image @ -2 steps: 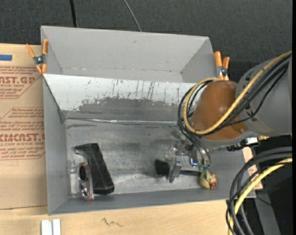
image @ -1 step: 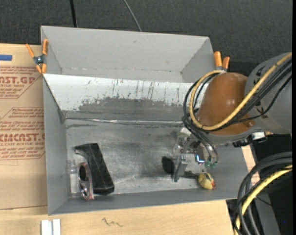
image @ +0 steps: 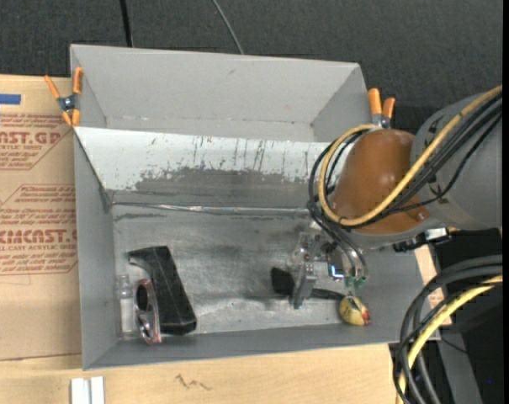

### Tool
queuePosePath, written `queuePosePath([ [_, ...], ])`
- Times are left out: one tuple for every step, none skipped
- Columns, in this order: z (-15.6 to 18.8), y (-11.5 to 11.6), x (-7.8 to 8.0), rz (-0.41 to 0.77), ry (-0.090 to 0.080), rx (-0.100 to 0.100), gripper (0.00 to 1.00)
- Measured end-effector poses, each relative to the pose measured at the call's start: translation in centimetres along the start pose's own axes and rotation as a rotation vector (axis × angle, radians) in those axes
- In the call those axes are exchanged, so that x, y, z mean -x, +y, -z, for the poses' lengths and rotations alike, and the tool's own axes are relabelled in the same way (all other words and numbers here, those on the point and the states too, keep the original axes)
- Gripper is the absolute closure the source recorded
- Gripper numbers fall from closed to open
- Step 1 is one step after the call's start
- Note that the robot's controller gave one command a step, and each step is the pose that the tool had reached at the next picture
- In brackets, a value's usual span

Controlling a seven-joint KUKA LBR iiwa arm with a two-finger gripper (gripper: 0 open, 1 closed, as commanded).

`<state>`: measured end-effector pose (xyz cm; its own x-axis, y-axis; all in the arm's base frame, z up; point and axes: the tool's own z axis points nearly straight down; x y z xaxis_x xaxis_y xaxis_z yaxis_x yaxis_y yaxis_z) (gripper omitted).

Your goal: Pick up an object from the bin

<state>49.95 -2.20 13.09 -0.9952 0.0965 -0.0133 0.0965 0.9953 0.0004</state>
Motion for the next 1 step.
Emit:
queuePosePath([
  [2.13, -1.69, -0.67, -0.050, 0.024, 0.000, 1.00],
])
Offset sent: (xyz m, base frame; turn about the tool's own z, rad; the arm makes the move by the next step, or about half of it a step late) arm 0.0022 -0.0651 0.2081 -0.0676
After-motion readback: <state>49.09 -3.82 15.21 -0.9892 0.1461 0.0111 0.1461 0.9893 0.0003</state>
